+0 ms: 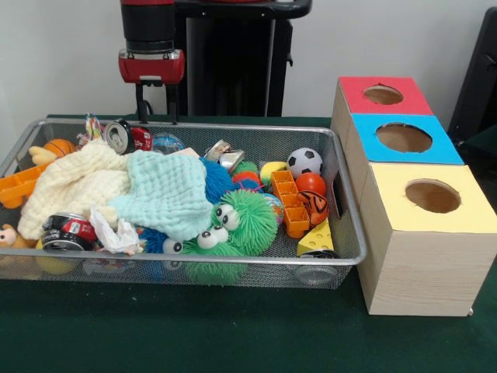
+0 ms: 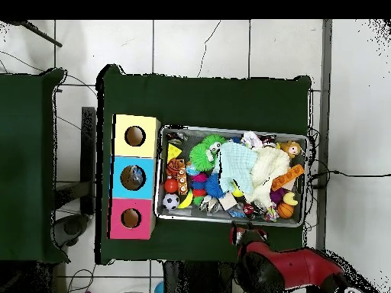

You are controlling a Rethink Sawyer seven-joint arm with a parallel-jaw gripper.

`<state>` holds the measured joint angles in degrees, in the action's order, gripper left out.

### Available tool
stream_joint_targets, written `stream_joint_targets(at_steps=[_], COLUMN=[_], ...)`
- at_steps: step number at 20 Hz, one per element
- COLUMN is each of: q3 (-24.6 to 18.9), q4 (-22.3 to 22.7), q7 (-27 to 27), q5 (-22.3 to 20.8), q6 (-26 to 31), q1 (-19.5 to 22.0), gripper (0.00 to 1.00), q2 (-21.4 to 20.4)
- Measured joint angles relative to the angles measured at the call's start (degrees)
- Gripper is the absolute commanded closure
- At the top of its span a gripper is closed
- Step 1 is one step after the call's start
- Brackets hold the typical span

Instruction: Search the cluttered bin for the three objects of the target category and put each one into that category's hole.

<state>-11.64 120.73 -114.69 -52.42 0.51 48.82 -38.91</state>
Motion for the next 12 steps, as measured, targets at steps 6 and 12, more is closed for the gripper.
stream_joint_targets(at_steps=[6,12], q3=[0.81,0.66], q4=[-0.32,-0.28], q7=[0.00,-0.01], q5=[-0.01,-0.01], q6=[-0.16,-0.24], q1=[-0.93,-0.61], gripper=[0.00,0.00], q2=[0.10,0.08])
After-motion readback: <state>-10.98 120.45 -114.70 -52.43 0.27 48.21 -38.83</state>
